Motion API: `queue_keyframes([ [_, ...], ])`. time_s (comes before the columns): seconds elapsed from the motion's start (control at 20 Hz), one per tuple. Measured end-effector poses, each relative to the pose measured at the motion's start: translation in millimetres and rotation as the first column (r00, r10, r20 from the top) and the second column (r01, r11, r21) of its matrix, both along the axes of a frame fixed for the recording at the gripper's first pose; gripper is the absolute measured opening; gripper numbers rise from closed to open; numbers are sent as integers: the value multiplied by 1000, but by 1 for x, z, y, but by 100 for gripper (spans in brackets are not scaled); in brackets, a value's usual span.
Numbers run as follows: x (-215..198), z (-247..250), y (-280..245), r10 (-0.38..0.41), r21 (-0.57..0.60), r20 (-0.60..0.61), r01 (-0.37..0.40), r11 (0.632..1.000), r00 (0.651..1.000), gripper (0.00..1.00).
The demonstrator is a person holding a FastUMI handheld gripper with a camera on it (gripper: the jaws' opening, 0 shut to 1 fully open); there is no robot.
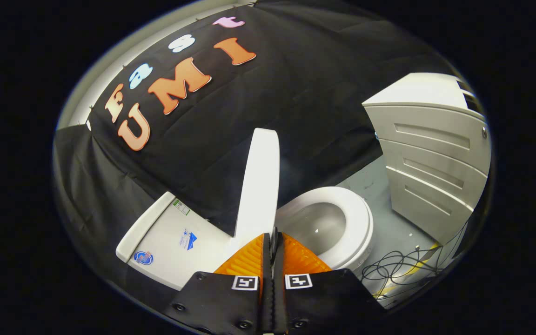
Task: Open the toilet lid.
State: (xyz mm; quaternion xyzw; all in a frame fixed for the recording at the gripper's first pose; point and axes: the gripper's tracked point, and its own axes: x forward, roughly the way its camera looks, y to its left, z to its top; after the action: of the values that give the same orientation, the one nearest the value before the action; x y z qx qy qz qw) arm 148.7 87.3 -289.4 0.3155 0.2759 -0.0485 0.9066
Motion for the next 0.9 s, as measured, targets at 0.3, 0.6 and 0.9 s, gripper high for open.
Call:
queue_keyframes([
  [0.3, 8, 32, 25, 26, -59, 21, -24, 998, 999, 7],
  [0.6, 17, 62, 56, 68, -107, 66, -61, 992, 996, 8],
  [0.9, 24, 89, 92, 120, -171, 94, -103, 980, 988, 8],
])
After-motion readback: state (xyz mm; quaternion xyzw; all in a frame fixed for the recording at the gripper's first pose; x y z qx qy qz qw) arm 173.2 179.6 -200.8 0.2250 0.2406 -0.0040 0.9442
